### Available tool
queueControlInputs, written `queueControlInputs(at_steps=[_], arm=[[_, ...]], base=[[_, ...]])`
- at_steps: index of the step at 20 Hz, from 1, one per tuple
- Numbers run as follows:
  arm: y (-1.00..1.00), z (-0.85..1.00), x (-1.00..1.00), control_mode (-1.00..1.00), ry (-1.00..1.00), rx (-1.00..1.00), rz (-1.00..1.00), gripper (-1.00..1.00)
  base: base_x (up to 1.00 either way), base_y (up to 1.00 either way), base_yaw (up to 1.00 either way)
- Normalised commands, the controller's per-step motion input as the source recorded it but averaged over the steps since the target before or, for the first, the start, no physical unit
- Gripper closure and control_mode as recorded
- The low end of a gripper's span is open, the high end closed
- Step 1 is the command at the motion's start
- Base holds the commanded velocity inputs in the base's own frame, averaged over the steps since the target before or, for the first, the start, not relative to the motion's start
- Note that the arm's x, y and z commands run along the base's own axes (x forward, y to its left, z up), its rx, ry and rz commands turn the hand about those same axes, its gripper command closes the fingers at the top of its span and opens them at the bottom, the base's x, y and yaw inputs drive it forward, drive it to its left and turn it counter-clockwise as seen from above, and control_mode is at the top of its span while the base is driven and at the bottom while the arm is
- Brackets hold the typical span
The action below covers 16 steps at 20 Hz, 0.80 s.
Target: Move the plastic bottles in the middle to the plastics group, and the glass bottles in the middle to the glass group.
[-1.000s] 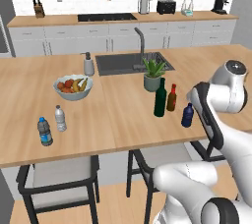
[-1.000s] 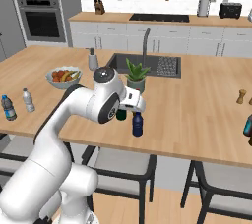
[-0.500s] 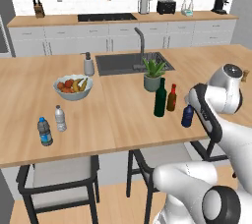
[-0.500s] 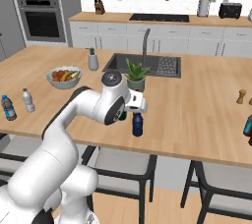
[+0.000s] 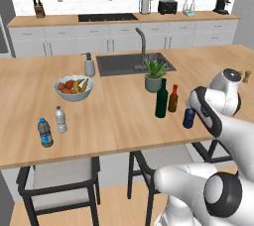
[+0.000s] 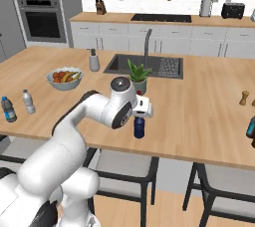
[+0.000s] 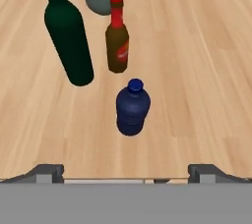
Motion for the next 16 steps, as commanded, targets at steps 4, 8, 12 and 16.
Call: queueControlInputs(at_steps=[4, 8, 12, 16], arm=[[-0.15, -0.25, 0.38, -1.0, 0.02, 0.0, 0.02, -1.0], [-0.07, -0.28, 0.36, -1.0, 0.0, 0.0, 0.03, -1.0], [0.0, -0.3, 0.18, -1.0, 0.0, 0.0, 0.05, -1.0], [0.0, -0.23, 0.27, -1.0, 0.02, 0.0, 0.06, -1.0]], base=[[0.0, 0.0, 0.0], [0.0, 0.0, 0.0], [0.0, 0.0, 0.0], [0.0, 0.0, 0.0]])
